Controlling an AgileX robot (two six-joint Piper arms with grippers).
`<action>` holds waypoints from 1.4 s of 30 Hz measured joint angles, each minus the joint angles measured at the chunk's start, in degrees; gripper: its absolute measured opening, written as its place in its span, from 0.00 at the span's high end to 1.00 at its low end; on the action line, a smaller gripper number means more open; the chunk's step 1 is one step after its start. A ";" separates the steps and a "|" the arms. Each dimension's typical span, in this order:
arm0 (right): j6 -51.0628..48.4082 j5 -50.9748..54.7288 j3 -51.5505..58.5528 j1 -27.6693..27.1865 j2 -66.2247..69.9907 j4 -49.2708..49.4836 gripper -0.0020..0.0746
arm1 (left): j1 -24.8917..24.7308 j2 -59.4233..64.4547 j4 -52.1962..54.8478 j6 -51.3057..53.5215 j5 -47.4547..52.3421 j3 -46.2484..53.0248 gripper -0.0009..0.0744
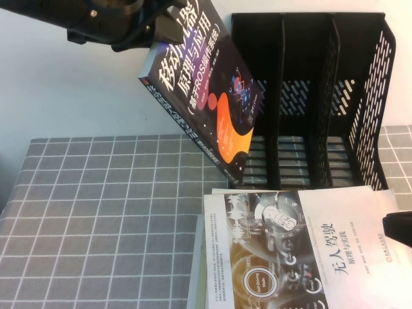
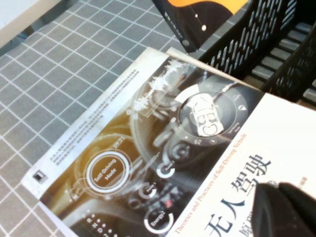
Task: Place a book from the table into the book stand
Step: Place the book on the book shelf
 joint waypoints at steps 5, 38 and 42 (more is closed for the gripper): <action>0.00 -0.34 0.00 0.00 0.00 -0.08 0.98 | -0.11 1.46 -0.10 -3.06 -0.84 -0.13 0.84; -0.26 4.48 0.00 0.00 0.00 1.56 0.98 | -11.85 14.82 24.38 -20.81 -16.17 -0.15 0.84; -0.77 4.88 0.00 0.00 0.00 1.56 0.98 | -11.85 15.50 24.53 -19.57 -19.60 -0.15 0.70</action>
